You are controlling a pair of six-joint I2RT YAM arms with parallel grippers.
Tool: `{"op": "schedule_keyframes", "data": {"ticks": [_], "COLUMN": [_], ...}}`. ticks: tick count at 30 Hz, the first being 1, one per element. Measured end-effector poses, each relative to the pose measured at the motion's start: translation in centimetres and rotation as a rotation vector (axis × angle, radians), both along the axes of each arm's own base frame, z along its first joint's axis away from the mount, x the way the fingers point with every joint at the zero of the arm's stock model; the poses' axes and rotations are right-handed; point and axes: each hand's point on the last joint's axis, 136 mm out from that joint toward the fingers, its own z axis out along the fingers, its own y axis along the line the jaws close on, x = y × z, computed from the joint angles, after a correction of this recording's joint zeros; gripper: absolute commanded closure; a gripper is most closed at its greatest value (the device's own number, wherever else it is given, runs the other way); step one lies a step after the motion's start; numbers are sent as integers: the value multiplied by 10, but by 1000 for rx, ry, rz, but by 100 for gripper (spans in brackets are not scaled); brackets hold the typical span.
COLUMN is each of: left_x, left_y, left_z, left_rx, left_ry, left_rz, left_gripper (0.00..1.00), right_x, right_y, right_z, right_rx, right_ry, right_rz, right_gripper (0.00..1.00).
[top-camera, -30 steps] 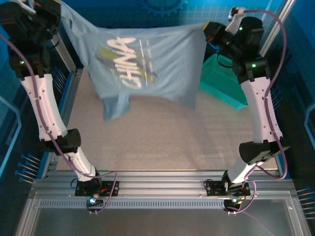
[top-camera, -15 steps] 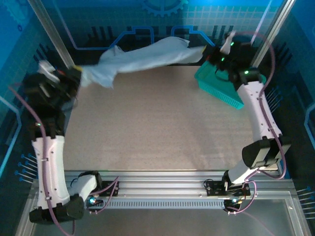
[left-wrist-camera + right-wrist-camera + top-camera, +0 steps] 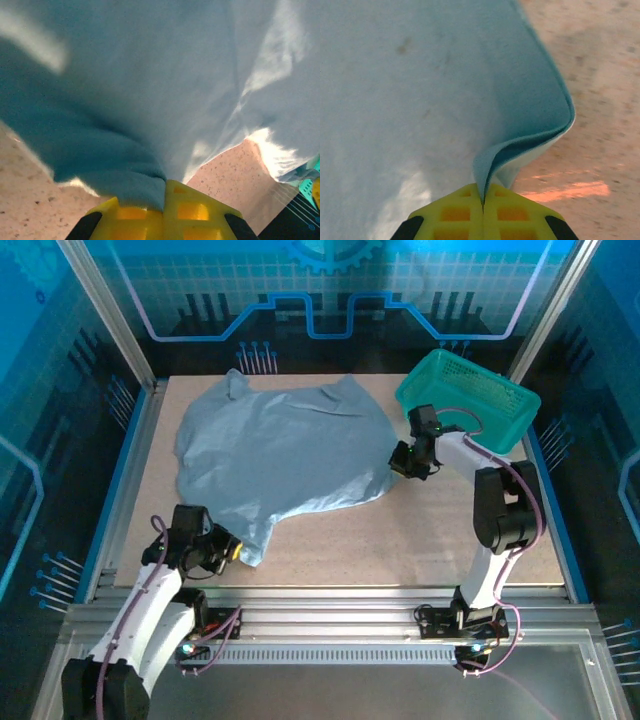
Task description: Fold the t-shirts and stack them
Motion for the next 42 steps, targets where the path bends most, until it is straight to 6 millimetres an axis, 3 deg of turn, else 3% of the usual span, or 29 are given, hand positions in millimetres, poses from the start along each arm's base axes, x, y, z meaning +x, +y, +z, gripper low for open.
{"op": "schedule_keyframes", "data": {"ticks": [3, 11, 18, 20, 25, 26, 29, 31, 35, 39, 42], "left_x": [-2, 2, 6, 7, 11, 12, 15, 14, 12, 14, 24], "left_y": [-5, -8, -7, -7, -6, -6, -6, -4, 5, 18, 24], "left_z": [1, -4, -19, -20, -19, -17, -10, -1, 35, 80, 90], "left_rx": [-13, -28, -10, -6, 0, 1, 11, 28, 85, 153, 206], "left_ry": [5, 36, 93, 96, 86, 80, 63, 55, 17, -37, -4], "left_rz": [-3, 15, 18, 19, 21, 20, 9, 5, 12, 41, 36], "left_gripper": [100, 100, 100, 100, 100, 94, 57, 45, 43, 48, 53], "right_x": [-21, -76, -132, -140, -135, -132, -128, -129, -133, -132, -127], "right_y": [-19, -56, -71, -73, -73, -73, -74, -76, -81, -85, -77], "right_z": [-5, 9, -25, -30, -28, -27, -22, -18, 8, 38, 44], "right_rx": [-88, -207, -254, -256, -259, -260, -265, -275, -292, -289, -280], "right_ry": [45, 77, 234, 263, 261, 254, 238, 228, 157, 52, 5], "right_rz": [-26, -91, -143, -149, -155, -156, -159, -167, -192, -214, -184], "right_gripper": [100, 100, 100, 100, 100, 100, 83, 70, 65, 64, 66]}}
